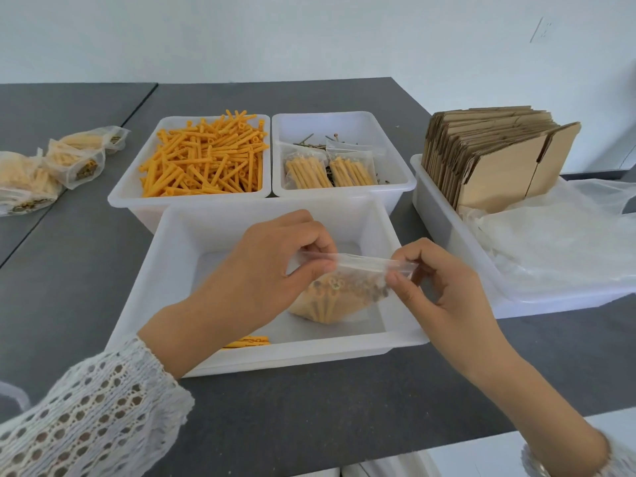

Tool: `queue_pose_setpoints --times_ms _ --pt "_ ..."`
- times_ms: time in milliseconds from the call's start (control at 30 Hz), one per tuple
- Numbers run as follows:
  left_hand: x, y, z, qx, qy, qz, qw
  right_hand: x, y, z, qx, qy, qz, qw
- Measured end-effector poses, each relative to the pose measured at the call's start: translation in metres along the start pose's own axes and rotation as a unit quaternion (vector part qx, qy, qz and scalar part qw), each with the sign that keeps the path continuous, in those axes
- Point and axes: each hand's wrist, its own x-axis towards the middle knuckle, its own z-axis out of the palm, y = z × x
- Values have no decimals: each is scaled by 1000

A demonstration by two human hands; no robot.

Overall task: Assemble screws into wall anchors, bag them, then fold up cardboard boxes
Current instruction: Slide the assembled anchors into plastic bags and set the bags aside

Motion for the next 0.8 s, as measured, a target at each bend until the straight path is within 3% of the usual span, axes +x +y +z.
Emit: queue_pose_setpoints --times_ms 433,800 --pt "20 22 10 129 -30 99 986 3 -11 11 -7 45 -49 998" --pt "26 15 9 131 -41 98 986 14 -18 15 -113 50 -94 988"
